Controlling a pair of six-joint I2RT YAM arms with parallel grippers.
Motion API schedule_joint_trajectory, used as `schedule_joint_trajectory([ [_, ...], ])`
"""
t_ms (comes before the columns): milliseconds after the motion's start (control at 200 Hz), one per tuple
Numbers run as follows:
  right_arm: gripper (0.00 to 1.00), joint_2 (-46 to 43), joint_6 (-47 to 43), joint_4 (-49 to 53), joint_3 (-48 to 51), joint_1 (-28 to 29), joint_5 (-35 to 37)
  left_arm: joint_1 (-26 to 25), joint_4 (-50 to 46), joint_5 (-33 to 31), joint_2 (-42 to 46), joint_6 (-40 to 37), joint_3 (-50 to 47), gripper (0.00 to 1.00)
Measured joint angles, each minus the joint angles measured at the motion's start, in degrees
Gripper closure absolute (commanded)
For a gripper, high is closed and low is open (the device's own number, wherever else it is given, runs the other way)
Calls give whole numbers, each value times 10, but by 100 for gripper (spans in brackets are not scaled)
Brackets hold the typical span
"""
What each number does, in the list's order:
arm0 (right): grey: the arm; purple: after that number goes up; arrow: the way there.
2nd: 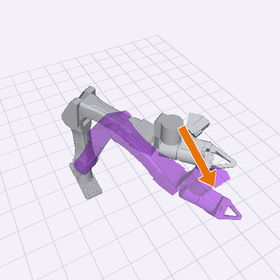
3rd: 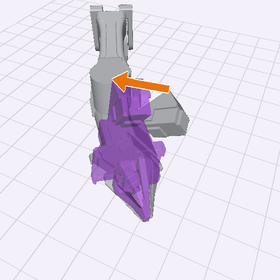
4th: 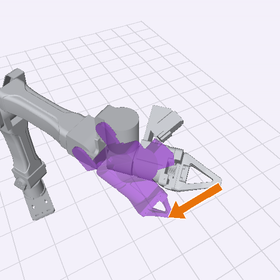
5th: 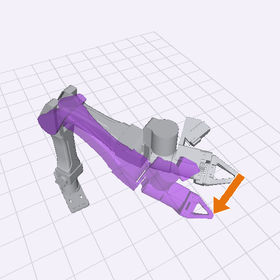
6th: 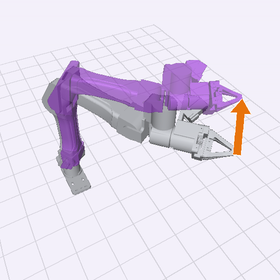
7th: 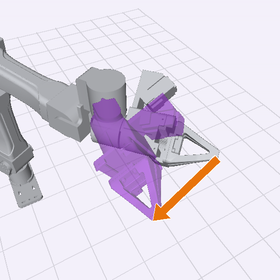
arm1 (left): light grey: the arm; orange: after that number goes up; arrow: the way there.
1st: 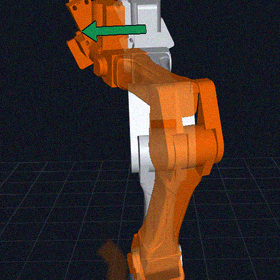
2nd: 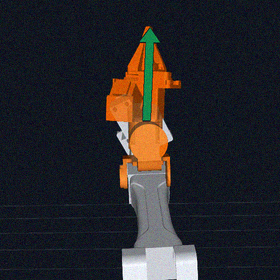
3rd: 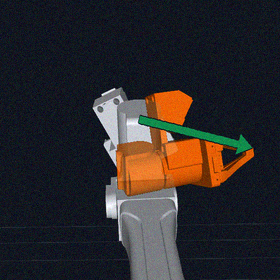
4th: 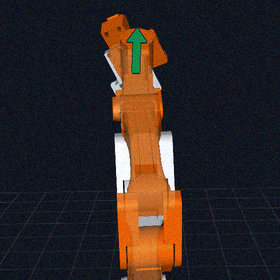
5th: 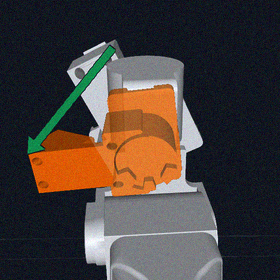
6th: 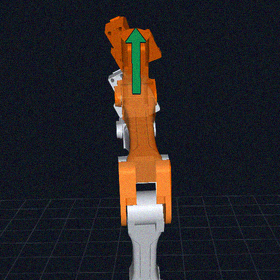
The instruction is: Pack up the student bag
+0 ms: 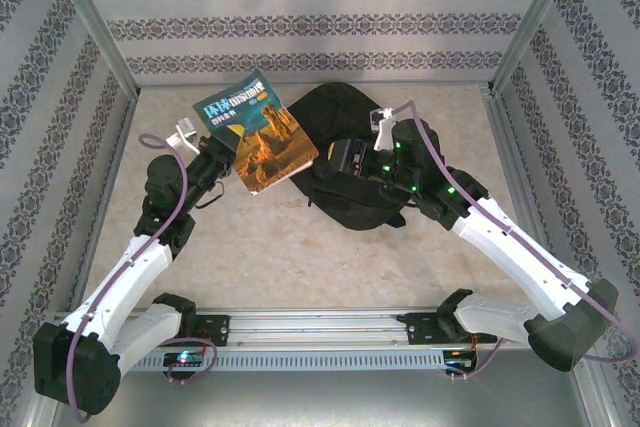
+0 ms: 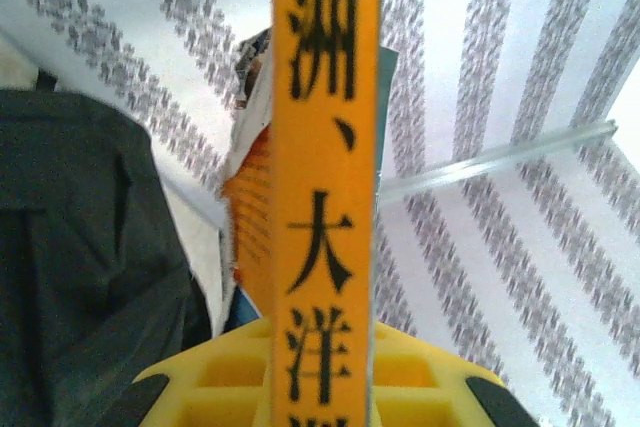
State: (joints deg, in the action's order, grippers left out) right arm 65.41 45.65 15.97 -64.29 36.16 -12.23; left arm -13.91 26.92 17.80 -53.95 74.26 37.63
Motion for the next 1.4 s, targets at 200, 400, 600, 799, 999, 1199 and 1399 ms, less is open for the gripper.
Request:
schedule_joint_trajectory([
  [200, 18, -1, 139, -133, 73, 10, 11, -4, 37, -77, -2, 27, 0, 100],
  [400, 14, 56, 268, -315, 103, 35, 16, -16, 67, -121, -15, 47, 0, 100],
  [600, 12, 144, 316, -437, 85, 71, 19, -19, 85, -143, -41, 57, 4, 100],
  [799, 11, 184, 331, -490, 57, 83, 17, -19, 97, -155, -65, 63, 27, 100],
  [999, 13, 224, 351, -531, 35, 87, 17, -19, 116, -156, -74, 72, 35, 100],
  [1199, 21, 260, 366, -551, 28, 87, 13, -20, 124, -157, -86, 76, 38, 100],
  [1399, 33, 299, 362, -565, -26, 87, 13, -36, 124, -160, -90, 77, 38, 100],
])
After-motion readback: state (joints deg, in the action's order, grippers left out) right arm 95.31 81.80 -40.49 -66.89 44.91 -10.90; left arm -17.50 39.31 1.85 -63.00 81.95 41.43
